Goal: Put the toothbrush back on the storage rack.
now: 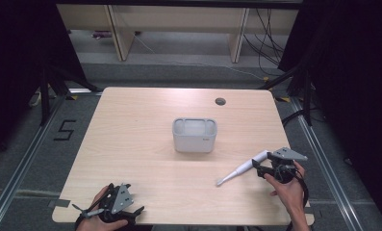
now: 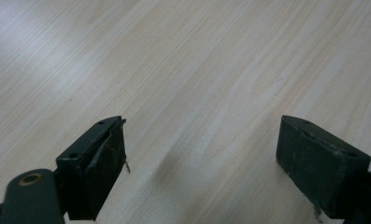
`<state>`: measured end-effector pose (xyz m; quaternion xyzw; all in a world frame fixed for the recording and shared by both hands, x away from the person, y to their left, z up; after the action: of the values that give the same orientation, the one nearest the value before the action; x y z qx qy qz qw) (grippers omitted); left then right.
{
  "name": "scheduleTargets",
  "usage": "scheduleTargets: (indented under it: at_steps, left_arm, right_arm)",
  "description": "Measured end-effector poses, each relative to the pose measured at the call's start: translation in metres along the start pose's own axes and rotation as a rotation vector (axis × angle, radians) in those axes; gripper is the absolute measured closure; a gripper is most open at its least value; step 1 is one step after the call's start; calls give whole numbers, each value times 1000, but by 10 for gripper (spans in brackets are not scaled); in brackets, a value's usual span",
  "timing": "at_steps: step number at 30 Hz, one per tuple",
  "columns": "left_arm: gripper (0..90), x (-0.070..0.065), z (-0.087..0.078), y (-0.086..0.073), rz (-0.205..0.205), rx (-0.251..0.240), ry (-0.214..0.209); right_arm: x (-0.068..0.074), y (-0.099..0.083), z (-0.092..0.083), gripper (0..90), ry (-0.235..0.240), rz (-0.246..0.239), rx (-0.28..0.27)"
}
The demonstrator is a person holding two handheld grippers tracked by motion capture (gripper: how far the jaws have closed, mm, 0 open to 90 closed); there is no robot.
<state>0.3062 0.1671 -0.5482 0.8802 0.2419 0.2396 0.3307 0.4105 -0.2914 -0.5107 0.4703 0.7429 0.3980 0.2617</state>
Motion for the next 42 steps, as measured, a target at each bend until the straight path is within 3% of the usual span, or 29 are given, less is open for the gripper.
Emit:
scheduleTargets:
  at_steps: [8, 14, 15, 20, 21, 22, 25, 28, 31, 32, 34, 35, 36, 40, 42]
  left_arm:
    - [155, -1, -1, -1, -5, 1, 2]
    - [154, 0, -2, -2, -9, 1, 5]
    - [155, 0, -1, -2, -10, 0, 7]
    - [155, -1, 0, -1, -10, -14, 5]
    - [154, -1, -1, -2, -18, 7, 0]
    - [155, 0, -1, -1, -8, -2, 4]
    - [154, 0, 0, -1, -4, -1, 5]
    - [155, -1, 0, -1, -2, 1, 1]
    - [154, 0, 0, -1, -5, -2, 4]
    - [154, 0, 0, 0, -3, -1, 4]
    - [154, 0, 0, 0, -2, 1, 3]
    - [154, 0, 0, 0, -3, 0, 2]
    - [154, 0, 0, 0, -3, 1, 1]
    - [155, 0, 0, -1, -10, -2, 1]
    - [154, 0, 0, 0, -4, -2, 3]
  right_arm:
    - [-2, 5, 6, 421, 9, -10, 15]
    - [-8, 14, 11, 617, -16, -40, -5]
    - [-8, 14, 12, 645, -6, -26, 5]
    - [-15, 15, 16, 762, -18, -56, 18]
    - [-16, 16, 17, 777, -27, -57, 15]
    - [-16, 15, 18, 792, -12, -56, 26]
    - [-21, 15, 23, 826, -19, -93, 33]
    - [-21, 14, 27, 856, -26, -79, 52]
    - [-24, 13, 33, 883, -8, -107, 62]
    - [-24, 13, 33, 892, -21, -86, 70]
    - [-26, 12, 35, 900, -25, -100, 68]
    - [-25, 12, 36, 900, -21, -77, 81]
    - [-28, 11, 37, 900, -22, -102, 90]
    - [-29, 10, 41, 900, -32, -92, 100]
    - [-30, 11, 44, 900, -8, -105, 91]
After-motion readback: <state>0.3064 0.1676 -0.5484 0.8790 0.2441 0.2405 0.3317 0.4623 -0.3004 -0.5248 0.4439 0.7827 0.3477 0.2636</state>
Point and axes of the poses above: each handheld gripper's, and its own axes: z roughly forward along the jaws, y roughly out of its top, x roughly to its left, the point moved 6 cm from there along z, roughly forward along the jaws, and after that the axes turned 3 degrees about -x, right-handed, at the moved point
